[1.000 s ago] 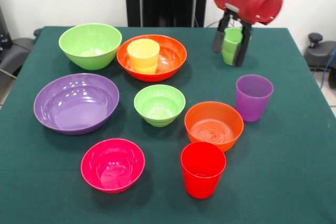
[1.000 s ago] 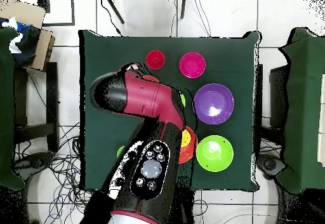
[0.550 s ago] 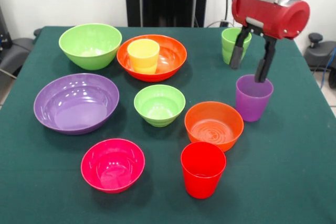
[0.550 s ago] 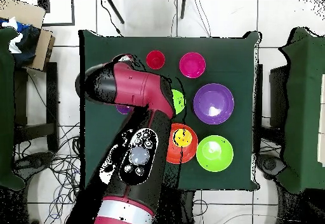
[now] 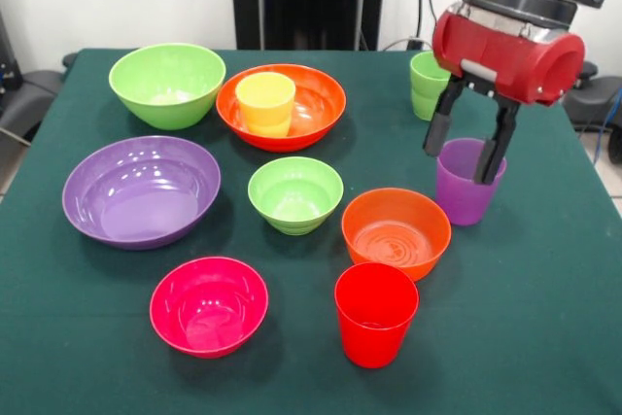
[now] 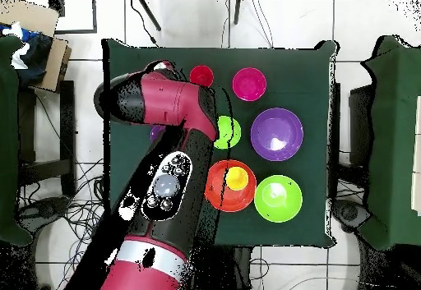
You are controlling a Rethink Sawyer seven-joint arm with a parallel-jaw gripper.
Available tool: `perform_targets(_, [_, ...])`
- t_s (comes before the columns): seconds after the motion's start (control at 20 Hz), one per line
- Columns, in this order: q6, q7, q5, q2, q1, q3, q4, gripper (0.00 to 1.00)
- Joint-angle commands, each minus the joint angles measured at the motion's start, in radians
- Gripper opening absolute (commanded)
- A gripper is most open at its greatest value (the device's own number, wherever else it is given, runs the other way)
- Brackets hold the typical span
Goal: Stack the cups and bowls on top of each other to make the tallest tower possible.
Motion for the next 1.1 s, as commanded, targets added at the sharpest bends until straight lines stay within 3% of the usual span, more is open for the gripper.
perform_targets(0.05, [0.174,0.118,-0.009,0.120,0.029,0.003,-0.113,1.00])
perform_targets(0.55, [0.240,0.157,0.024,0.187,0.047,-0.045,-0.223,1.00])
perform_targets(1.1, [0.253,0.166,0.053,0.227,0.066,-0.090,-0.260,1.00])
